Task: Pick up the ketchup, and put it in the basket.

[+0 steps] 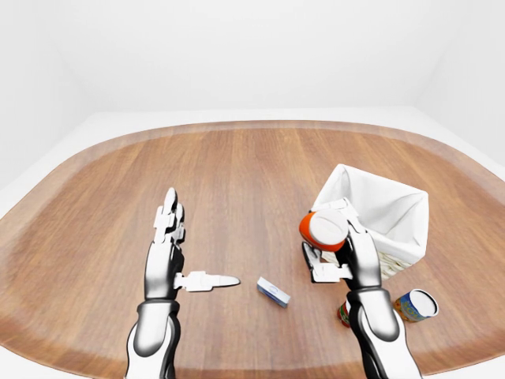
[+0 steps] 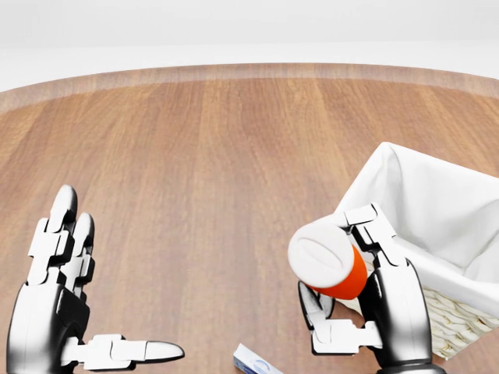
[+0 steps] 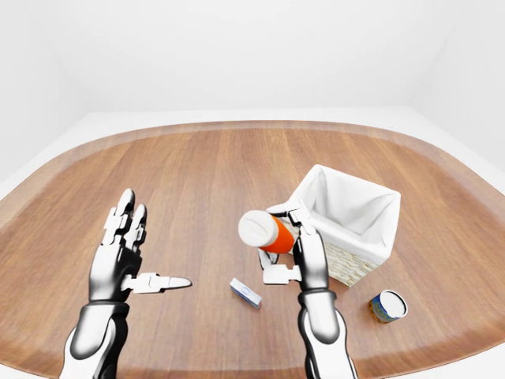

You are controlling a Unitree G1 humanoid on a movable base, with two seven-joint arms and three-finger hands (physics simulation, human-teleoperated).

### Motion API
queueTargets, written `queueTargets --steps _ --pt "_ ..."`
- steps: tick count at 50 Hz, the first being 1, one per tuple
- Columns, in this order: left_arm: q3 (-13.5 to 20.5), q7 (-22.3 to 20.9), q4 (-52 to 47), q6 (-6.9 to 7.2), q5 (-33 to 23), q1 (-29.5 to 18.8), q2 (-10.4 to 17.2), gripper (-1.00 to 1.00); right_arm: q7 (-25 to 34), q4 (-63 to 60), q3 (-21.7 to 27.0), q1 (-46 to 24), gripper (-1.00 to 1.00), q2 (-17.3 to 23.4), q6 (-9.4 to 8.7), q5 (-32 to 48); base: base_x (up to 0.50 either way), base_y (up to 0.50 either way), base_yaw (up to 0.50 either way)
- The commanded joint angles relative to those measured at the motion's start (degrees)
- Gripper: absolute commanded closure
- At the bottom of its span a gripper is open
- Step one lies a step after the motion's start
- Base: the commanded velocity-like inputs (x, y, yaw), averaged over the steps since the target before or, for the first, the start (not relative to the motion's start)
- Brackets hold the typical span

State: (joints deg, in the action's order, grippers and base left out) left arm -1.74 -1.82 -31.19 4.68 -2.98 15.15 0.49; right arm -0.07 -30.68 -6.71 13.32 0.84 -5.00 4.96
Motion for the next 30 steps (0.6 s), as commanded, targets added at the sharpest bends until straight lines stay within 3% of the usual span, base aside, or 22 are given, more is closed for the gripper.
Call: queueTargets --steps 1,9,19,30 --pt "4.2 -1.7 2.7 0.32 0.3 -0.1 -0.9 -1.0 -0.6 0.4 -0.5 -0.8 1.0 -0.2 0.0 2.4 0.0 0.0 0.0" --pt "3.6 -1.6 3.4 -0.07 -0.4 0.2 -0.9 -1.0 -0.1 -0.4 -0.8 -0.4 1.0 -0.1 0.0 0.2 0.0 0.0 0.0" --pt "3.0 -1.3 5.3 -1.11 -1.0 -0.1 -0.7 -1.0 -1.2 -1.9 1.0 -1.0 1.0 0.1 0.0 2.5 0.0 0.0 0.0" --pt "2.3 -1.1 5.0 -1.56 -1.4 0.6 -0.6 -1.0 1.5 -8.5 2.8 -4.7 1.0 0.0 0.0 6.6 0.0 0.0 0.0"
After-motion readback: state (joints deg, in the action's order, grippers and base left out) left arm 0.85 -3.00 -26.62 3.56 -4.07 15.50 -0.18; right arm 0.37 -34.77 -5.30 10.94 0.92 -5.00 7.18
